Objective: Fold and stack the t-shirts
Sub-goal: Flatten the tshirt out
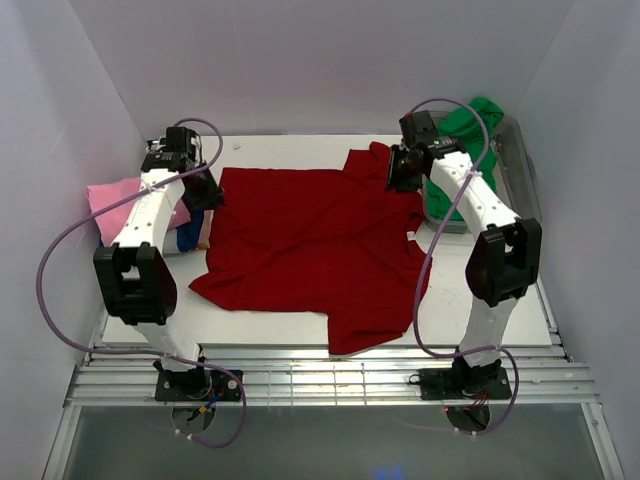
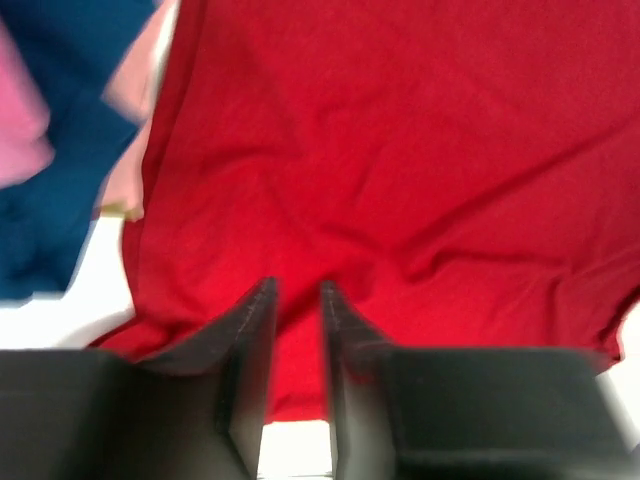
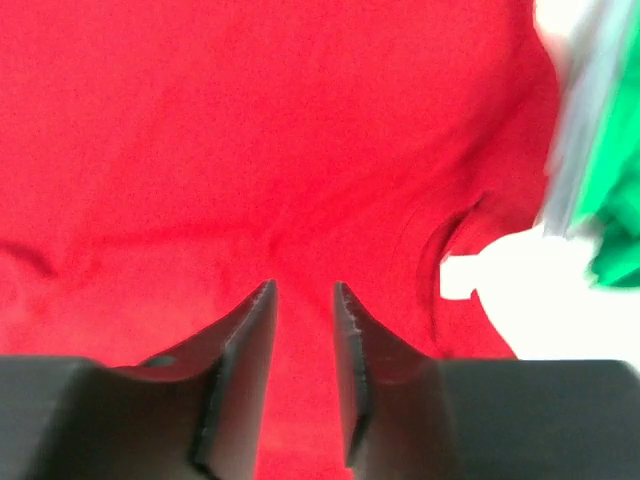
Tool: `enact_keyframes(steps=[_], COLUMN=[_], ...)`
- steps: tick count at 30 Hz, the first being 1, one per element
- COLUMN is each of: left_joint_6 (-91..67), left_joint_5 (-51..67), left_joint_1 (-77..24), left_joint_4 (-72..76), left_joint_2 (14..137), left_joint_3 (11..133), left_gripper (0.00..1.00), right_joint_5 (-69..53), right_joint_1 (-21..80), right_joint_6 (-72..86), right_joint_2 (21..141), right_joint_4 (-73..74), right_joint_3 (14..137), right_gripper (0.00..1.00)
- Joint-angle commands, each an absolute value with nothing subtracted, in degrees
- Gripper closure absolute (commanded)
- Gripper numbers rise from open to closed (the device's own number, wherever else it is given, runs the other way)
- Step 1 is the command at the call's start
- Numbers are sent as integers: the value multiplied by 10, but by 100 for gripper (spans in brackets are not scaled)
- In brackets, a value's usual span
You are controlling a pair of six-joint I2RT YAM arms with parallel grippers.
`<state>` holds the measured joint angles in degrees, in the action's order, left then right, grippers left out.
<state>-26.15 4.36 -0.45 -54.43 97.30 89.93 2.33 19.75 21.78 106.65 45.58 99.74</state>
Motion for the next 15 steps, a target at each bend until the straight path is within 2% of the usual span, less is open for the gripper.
enact_keyframes(steps=[1,3,4,7,10,15], left_joint_6=[-273,-280,-282,-280,-285,-300], left_joint_5=[94,98,101,106,102,102], left_joint_1=[-3,-3,-4,-4,-4,-3], left_joint_4=[-530,-528,-528,-526,-525,-449], left_joint_2=[1043,1074,1104,1150,1200,1226], left_joint_3=[953,1009,1028,1111,1162,1172], left_gripper=[62,51,37,20,17,16], right_joint_5=[25,19,17,-3,-30,-30], right_joint_1=[180,178,174,164,150,136], right_joint_6=[186,176,170,163,167,175], right_joint_2=[1148,1192,1234,1294,1311,1316], right_joint_4=[509,543,551,555,515,434], right_joint_3=[1102,1203,1234,1314,1304,1250], right_gripper=[56,49,46,29,28,30])
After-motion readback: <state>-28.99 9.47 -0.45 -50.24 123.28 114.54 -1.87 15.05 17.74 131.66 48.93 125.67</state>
